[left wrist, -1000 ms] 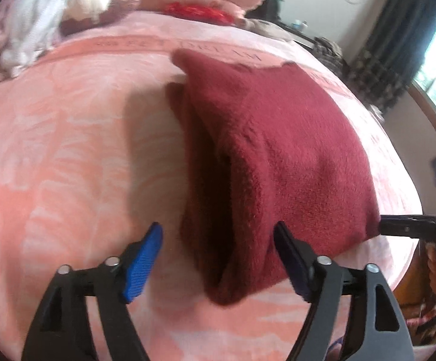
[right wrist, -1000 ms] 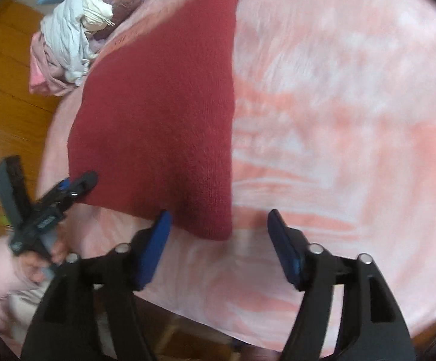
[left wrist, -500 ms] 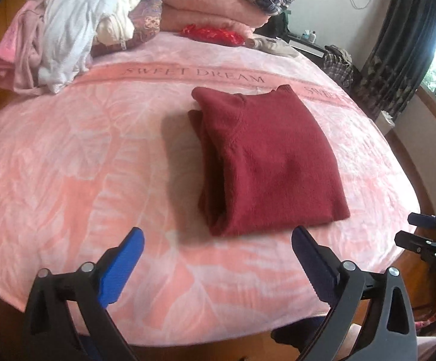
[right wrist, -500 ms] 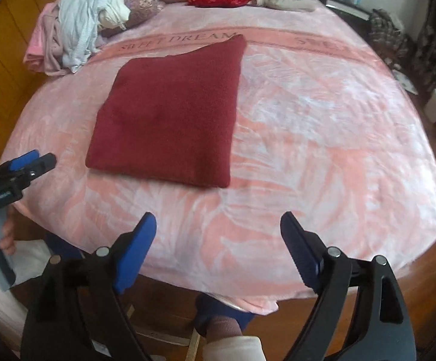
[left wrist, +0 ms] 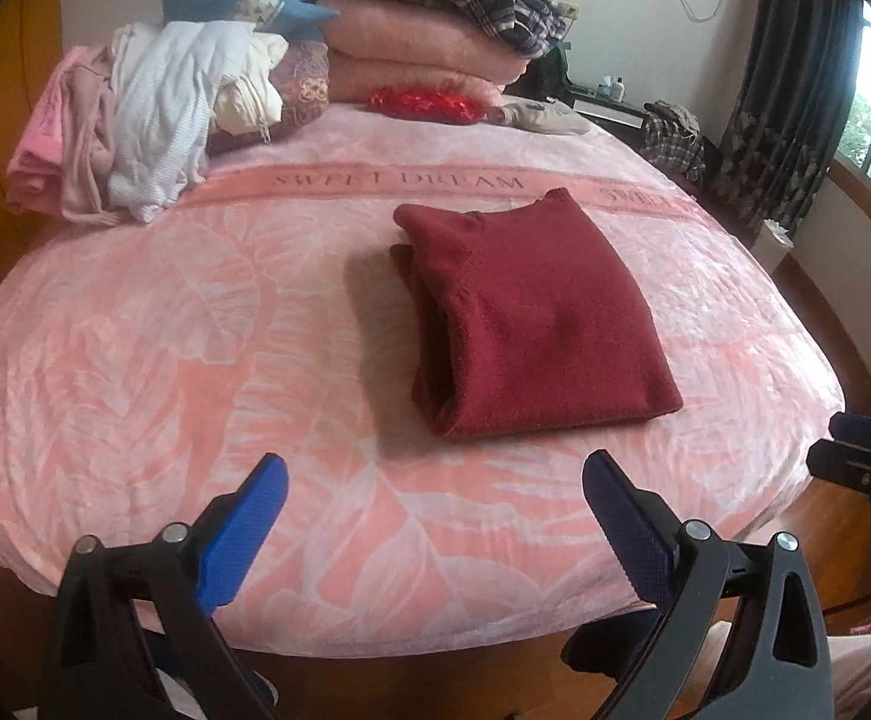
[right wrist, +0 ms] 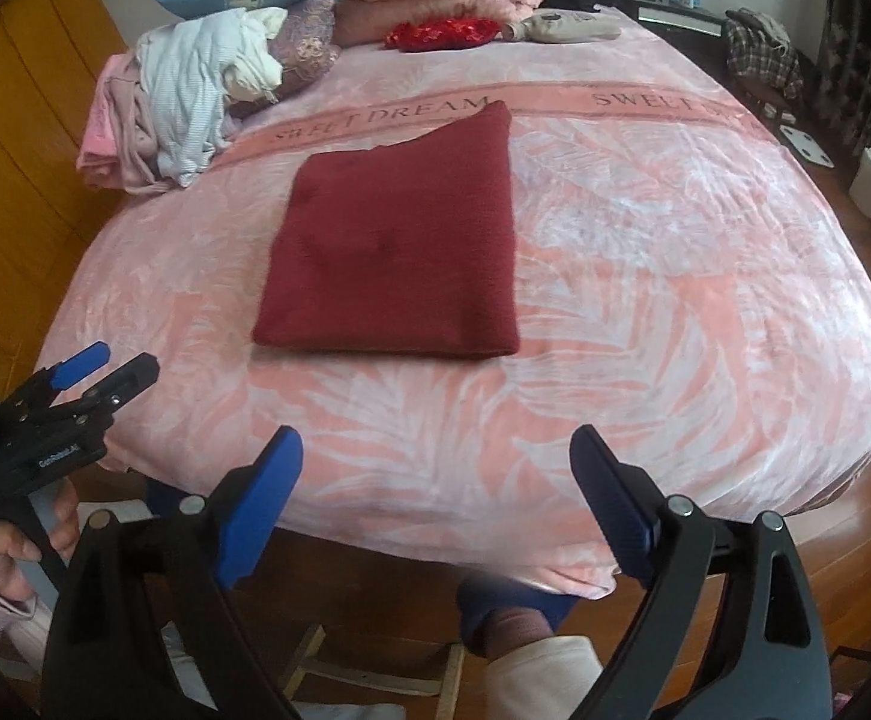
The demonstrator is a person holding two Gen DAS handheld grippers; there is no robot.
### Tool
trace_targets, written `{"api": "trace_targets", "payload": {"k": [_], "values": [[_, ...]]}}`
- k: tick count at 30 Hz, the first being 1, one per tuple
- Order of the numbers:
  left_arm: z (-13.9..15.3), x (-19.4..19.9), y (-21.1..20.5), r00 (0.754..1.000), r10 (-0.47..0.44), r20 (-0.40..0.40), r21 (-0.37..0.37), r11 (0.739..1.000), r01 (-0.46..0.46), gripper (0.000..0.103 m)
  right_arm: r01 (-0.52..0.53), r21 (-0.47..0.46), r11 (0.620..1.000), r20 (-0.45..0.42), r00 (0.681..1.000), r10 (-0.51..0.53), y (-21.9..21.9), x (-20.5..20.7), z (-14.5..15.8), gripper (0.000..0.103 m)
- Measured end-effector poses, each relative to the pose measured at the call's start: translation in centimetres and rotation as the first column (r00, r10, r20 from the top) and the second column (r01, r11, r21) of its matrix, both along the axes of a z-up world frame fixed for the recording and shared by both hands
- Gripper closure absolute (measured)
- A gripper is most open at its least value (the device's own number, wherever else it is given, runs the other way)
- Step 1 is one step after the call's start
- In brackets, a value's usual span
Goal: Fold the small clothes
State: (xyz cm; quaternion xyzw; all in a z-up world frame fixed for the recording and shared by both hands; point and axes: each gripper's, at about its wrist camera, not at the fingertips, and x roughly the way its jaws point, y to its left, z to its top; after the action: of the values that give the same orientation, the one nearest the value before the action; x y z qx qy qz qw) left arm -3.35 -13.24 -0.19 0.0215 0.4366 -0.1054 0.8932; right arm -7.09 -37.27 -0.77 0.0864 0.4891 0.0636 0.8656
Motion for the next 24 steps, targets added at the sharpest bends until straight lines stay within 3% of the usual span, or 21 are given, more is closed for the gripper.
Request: {"api": "trace_targets", "payload": {"k": [8,24], "values": [[0.7,-1.3,0.0,0.999,0.016,0.040,0.030,0.999,-0.017,0.004,0.004,0.005,1.000,0.008,1.000,-0.004,1.0,-0.6,0.5,0.013],[-0.2,-2.5,-0.6,0.999,0.023,0.026,0.042,0.999,-0.025,0.004,-0.013,0.045,0.999,-0.034,0.999,0.015,1.6,-0.4,-0.4,0.013]]}}
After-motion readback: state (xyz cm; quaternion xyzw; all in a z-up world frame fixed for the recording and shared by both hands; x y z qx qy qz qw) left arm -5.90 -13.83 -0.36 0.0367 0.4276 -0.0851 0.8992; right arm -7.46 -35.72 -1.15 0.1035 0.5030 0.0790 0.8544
